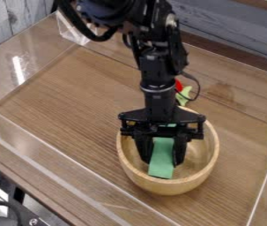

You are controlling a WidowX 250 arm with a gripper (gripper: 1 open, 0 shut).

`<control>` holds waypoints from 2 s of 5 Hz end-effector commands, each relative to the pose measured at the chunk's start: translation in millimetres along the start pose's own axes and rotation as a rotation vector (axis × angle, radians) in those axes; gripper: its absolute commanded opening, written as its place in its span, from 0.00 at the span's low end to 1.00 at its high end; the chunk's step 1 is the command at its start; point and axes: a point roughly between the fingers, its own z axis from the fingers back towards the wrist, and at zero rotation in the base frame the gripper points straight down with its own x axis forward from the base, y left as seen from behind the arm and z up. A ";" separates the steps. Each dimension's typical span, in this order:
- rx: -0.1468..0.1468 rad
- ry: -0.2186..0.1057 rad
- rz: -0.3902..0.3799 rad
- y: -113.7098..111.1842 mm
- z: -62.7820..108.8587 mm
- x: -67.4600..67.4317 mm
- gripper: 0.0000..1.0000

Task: Remove the green block from the brown bowl and put it on the table

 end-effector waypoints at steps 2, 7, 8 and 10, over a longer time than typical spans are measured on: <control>-0.036 -0.055 0.043 -24.2 21.8 -3.7 0.00; -0.012 -0.008 -0.083 -25.1 -8.2 -13.0 0.00; -0.021 -0.018 -0.051 -21.7 -6.3 -11.5 0.00; -0.038 -0.040 0.023 -38.9 -2.9 -7.8 0.00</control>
